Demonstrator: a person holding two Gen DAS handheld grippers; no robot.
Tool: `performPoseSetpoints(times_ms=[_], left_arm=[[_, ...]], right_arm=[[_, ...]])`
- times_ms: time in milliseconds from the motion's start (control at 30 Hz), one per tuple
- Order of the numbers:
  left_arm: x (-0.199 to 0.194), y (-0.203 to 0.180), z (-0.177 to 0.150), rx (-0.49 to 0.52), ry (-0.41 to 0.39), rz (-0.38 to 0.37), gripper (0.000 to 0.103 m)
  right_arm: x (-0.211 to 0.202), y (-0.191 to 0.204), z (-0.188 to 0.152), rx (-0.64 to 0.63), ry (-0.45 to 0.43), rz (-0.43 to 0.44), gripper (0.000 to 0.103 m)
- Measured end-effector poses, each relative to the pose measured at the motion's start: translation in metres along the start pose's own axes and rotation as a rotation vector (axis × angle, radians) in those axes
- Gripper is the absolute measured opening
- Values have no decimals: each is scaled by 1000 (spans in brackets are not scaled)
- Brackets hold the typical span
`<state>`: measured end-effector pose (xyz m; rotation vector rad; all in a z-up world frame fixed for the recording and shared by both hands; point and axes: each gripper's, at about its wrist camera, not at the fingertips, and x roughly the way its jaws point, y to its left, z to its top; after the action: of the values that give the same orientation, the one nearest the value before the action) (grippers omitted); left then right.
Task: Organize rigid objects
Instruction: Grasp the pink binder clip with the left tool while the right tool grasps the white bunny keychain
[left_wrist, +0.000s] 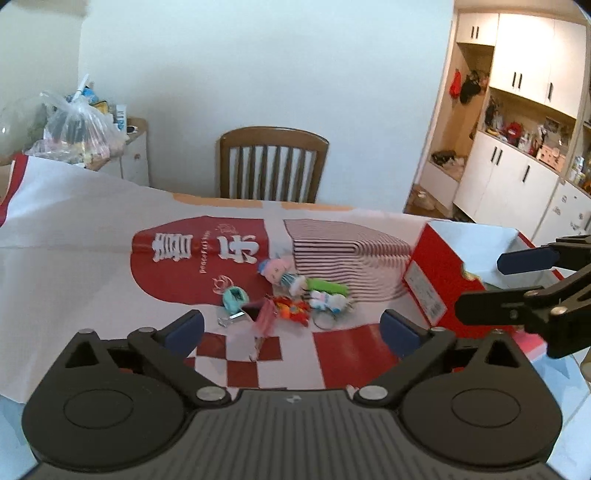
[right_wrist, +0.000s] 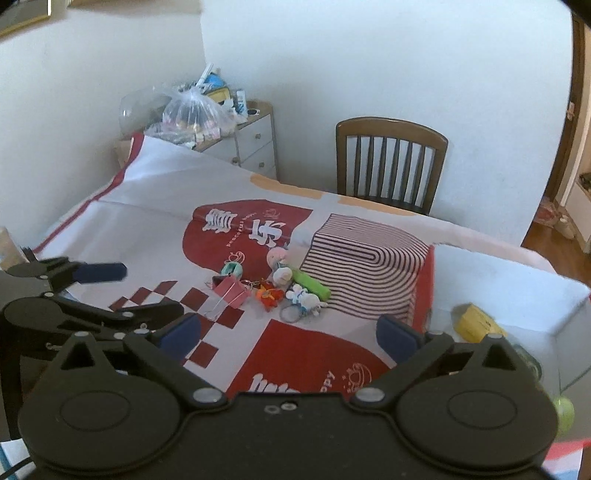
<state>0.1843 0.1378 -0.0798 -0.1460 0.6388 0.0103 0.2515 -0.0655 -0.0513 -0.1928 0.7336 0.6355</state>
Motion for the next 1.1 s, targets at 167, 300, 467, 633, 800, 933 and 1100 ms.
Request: performPoseSetpoints(times_ms=[167,300,467,633,800,933,1100], left_arm=[[22,16,-1,-54,28,6,102],[38,27,-1,-82,17,27,102],[58,35,-1,-87,15,47,102],[78,38,-1,-84,44,87,102],[95,45,-6,-77,55,92,102],[106,50,-11,-83,70,89,102],[116,47,-13,-67,58,92,101]], right_arm=[[28,4,6,-19,33,-22,102],[52,3,8,-14,61,-39,102],[75,3,8,-11,91,-59,101],[99,-4,4,34,138,-71,97],[118,-9,5,55,160,-88,90],[134,-18,5,91,185,-92,81],[152,-16,5,39,206,-97,72]])
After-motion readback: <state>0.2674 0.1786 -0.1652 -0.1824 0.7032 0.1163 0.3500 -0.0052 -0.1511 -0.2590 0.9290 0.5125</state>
